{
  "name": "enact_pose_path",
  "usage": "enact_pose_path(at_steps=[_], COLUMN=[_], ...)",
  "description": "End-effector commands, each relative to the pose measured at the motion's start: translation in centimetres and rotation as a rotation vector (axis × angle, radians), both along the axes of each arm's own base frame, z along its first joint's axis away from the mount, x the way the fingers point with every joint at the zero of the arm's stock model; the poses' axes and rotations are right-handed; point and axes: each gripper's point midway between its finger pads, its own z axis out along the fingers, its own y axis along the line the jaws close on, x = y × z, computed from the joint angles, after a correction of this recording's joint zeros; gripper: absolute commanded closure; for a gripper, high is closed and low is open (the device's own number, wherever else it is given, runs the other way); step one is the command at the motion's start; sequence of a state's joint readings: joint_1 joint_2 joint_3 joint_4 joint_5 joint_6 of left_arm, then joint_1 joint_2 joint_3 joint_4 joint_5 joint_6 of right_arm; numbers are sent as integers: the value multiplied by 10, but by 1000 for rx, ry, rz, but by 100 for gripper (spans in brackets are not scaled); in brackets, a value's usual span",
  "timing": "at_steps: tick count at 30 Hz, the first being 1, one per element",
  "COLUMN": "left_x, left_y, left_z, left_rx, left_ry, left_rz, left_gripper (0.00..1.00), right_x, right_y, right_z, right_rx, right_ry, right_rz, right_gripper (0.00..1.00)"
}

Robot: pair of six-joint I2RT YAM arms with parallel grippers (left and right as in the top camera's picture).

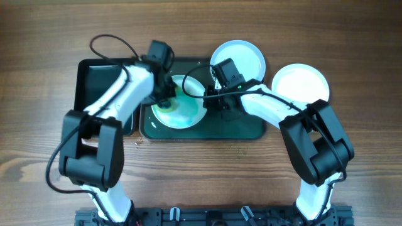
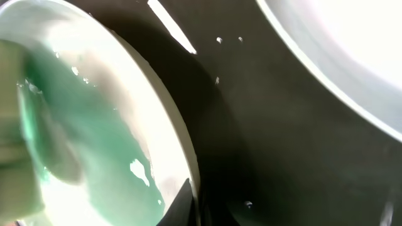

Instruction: Clean dirty plates on tray and stack at the side

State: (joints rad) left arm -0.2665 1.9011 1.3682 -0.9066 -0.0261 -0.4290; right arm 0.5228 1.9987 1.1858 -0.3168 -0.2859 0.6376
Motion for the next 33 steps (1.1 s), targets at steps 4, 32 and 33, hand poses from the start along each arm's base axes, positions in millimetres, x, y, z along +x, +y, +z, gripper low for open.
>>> enact_pose_path(at_steps=[4,32,33], left_x=[38,-12,-12], left_y=[11,-24,-19], left_z=[114,-4,-6], left_rx=[-154,-211,-193], left_ry=[-120,22,13], left_rz=[16,631,653], left_gripper=[96,50,50], right_x=[-1,-5,-6], right_y=[-12,-41,-42], right_z=[3,75,75], right_rx=[-117,-409,-409], right_ry=[-17,-213,-212], right_rz=[89,48,48], right_gripper=[96,96,96])
